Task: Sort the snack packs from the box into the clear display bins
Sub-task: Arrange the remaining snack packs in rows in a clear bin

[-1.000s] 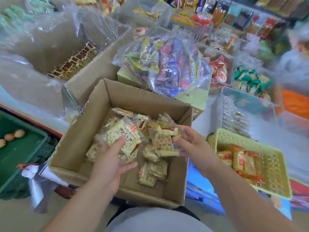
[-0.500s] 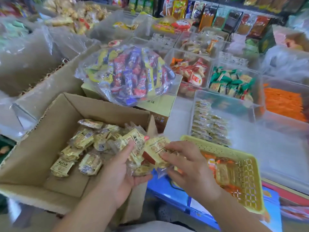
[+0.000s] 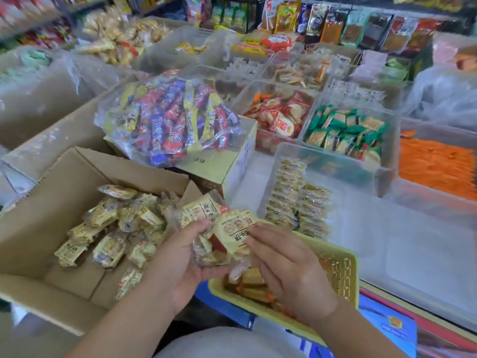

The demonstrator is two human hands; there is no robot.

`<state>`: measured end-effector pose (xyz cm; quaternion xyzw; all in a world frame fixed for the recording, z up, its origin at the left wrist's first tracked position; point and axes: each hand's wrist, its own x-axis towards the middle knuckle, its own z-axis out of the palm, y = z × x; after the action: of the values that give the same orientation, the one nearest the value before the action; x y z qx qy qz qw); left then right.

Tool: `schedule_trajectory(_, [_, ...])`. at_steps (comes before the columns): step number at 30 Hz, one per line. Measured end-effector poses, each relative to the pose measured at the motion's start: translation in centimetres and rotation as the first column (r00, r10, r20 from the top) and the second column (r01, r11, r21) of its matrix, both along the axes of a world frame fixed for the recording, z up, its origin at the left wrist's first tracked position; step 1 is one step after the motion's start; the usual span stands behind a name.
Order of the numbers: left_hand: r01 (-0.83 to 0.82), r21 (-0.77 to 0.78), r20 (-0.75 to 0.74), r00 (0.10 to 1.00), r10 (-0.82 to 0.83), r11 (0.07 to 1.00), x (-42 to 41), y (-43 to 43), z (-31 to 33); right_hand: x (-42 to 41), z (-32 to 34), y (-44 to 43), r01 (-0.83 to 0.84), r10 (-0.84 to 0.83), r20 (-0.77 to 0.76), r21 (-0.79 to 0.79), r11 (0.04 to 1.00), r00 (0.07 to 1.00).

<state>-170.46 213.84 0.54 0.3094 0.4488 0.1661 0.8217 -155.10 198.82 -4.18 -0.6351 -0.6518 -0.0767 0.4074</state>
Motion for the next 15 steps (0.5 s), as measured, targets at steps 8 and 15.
schedule_trajectory(8, [0.15,-0.006,-0.094,0.984,-0.15,0.989,6.9,-0.3,-1.0,6.9,-1.9,-1.4,0.141,-0.14,-0.011,0.083,0.987,0.99])
schedule_trajectory(15, [0.174,0.005,-0.173,0.97,-0.17,0.985,14.4,-0.3,-2.9,13.0,-3.0,-2.2,0.262,-0.265,0.036,0.061,0.963,0.964])
